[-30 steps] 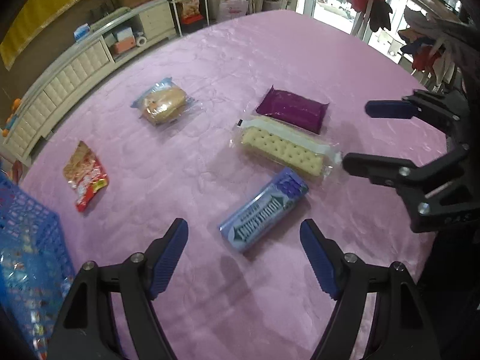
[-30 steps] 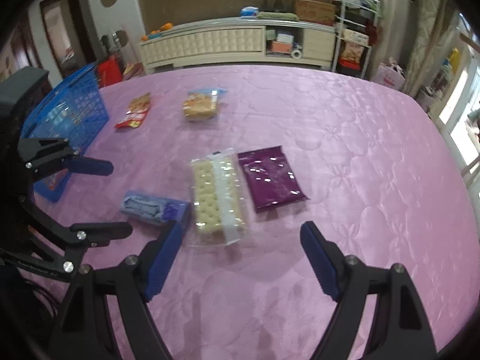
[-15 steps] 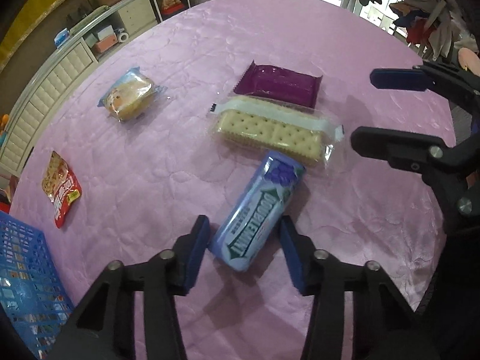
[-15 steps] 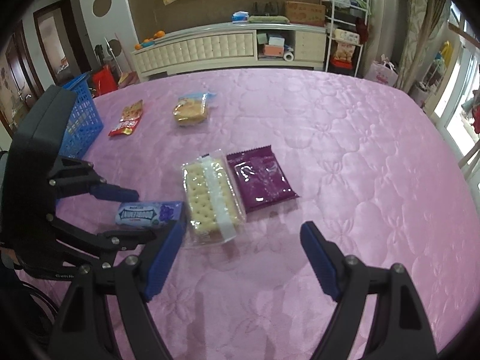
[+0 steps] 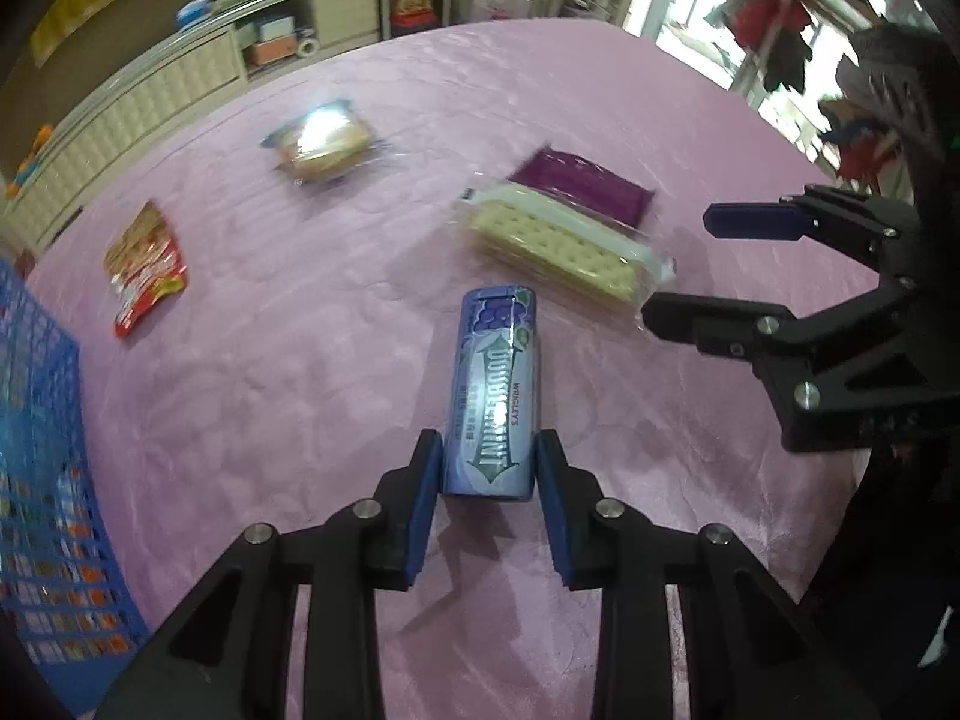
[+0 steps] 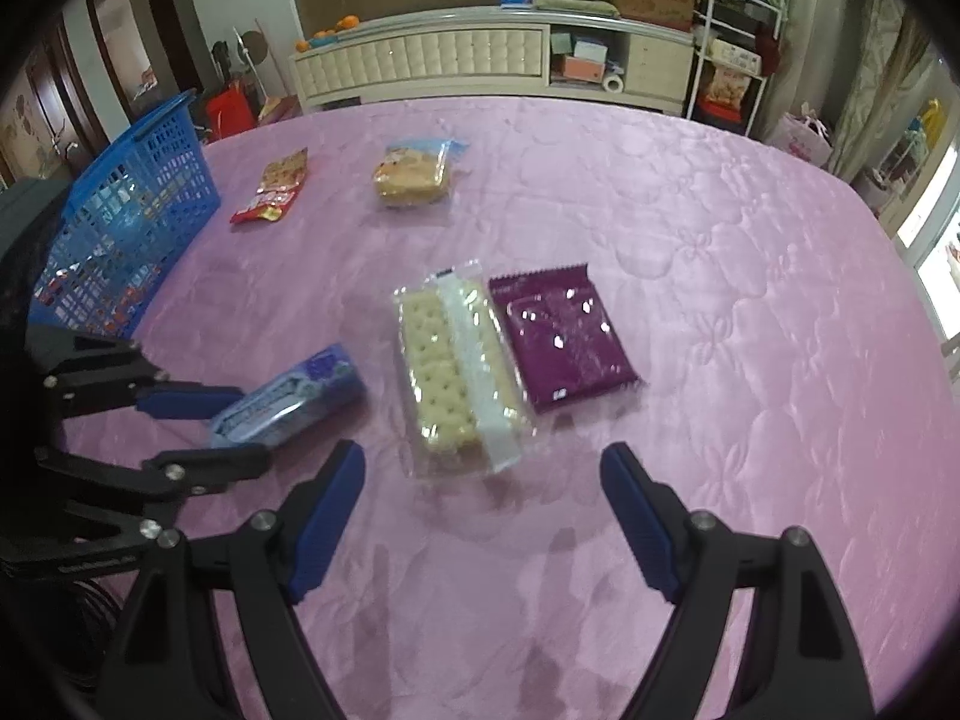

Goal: Organize snacks
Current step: 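Grasp the blue Doublemint gum box with the left gripper while the right gripper grasps the clear cracker pack, then carry the gum box into the basket and open the left gripper while the right gripper carries the cracker pack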

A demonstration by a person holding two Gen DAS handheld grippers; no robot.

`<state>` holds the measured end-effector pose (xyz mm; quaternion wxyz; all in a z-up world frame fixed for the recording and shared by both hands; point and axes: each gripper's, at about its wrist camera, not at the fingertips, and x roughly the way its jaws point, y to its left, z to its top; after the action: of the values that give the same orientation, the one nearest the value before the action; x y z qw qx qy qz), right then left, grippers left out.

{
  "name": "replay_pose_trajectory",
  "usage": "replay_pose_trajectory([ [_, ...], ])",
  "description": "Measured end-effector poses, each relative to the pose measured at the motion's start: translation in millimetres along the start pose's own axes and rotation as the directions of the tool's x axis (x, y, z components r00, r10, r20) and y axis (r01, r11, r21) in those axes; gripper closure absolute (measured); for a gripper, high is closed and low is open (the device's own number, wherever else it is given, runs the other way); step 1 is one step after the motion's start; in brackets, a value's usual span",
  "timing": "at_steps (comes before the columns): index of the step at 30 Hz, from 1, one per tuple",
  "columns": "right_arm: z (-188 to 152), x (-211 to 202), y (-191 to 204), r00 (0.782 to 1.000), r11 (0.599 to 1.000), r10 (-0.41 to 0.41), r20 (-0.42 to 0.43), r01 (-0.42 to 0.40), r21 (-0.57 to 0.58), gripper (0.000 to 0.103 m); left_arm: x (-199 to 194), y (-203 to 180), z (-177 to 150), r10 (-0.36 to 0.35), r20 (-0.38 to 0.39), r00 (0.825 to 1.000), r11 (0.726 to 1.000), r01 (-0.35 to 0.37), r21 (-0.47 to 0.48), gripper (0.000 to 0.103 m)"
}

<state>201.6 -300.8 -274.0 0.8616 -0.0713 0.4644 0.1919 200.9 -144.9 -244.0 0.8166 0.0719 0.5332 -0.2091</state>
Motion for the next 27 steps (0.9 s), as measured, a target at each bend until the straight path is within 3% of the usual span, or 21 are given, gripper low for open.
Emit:
replay_pose_trajectory([
  [7,26,31,9,0.995,0.997,0.028,-0.092,-0.034,-0.063,0.019,-9,29,0,0.028,0.024,0.999,0.995,-0.026,-0.1,0.074],
  [10,29,42,14,0.992,0.996,0.03,-0.12,-0.04,-0.084,0.024,-17,33,-6,0.048,0.034,0.998,0.992,-0.044,-0.116,0.074],
  [14,34,45,26,0.99,0.99,0.033,-0.135,-0.051,-0.134,0.05,-26,37,-5,0.055,0.048,0.997,0.991,-0.049,-0.126,0.074],
  [19,35,53,38,0.988,0.983,-0.006,-0.156,-0.023,-0.182,0.051,-29,40,-5,0.058,0.051,0.997,0.989,-0.05,-0.137,0.074],
  [20,35,52,37,0.987,0.985,-0.004,-0.158,-0.023,-0.173,0.055,-28,39,-5,0.054,0.051,0.997,0.989,-0.047,-0.14,0.074],
  [27,27,31,40,0.992,0.992,0.029,-0.119,-0.043,-0.121,0.056,-42,42,-8,0.047,0.077,0.996,0.986,-0.034,-0.166,0.075],
])
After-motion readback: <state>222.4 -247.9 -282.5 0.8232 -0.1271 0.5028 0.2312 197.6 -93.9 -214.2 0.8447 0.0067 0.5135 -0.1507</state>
